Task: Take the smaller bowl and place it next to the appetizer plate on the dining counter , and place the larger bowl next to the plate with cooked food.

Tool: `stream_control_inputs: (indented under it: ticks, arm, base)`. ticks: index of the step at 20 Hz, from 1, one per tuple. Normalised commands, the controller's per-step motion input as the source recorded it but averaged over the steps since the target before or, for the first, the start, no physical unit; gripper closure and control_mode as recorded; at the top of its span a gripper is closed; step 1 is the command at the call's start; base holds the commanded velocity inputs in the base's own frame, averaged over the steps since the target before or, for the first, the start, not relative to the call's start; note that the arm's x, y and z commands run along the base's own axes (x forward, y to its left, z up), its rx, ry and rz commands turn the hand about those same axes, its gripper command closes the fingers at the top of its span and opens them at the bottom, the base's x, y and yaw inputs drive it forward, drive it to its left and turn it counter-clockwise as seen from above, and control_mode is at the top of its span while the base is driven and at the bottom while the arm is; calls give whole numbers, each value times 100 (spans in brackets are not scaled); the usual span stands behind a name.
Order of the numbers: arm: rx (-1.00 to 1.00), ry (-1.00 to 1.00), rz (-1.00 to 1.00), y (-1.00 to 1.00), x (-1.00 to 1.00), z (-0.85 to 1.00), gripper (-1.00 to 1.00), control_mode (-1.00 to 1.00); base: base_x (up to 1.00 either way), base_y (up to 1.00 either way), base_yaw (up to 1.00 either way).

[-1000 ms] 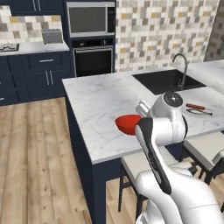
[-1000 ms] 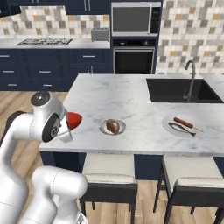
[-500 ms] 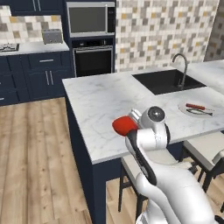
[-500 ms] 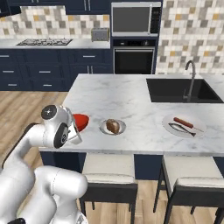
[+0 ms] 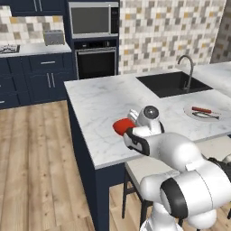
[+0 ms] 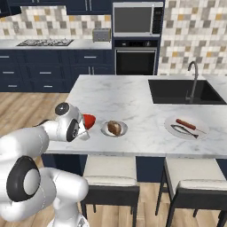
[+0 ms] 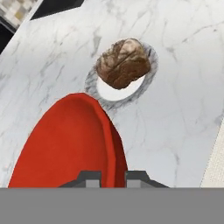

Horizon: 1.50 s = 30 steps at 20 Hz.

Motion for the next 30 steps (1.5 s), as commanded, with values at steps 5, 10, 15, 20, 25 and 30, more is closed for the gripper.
stream_control_inputs:
  ticks: [5, 10, 15, 20, 25, 30]
  arm:
    - [0, 11, 0, 0, 19, -31, 100, -100]
    - [0, 11, 0, 0, 43, -49, 100, -100]
    - [0, 9, 0, 0, 91, -34, 100, -100]
    - [0, 8, -1, 10, 90, -23, -100, -100]
    - [1, -4, 0, 2, -1, 18, -100, -100]
    - [0, -13, -9, 0, -39, 100, -100, -100]
  base:
    - [0, 0, 0]
    - [0, 0, 0]
    - [0, 0, 0]
    - [0, 0, 0]
    - [0, 0, 0]
    - [0, 0, 0]
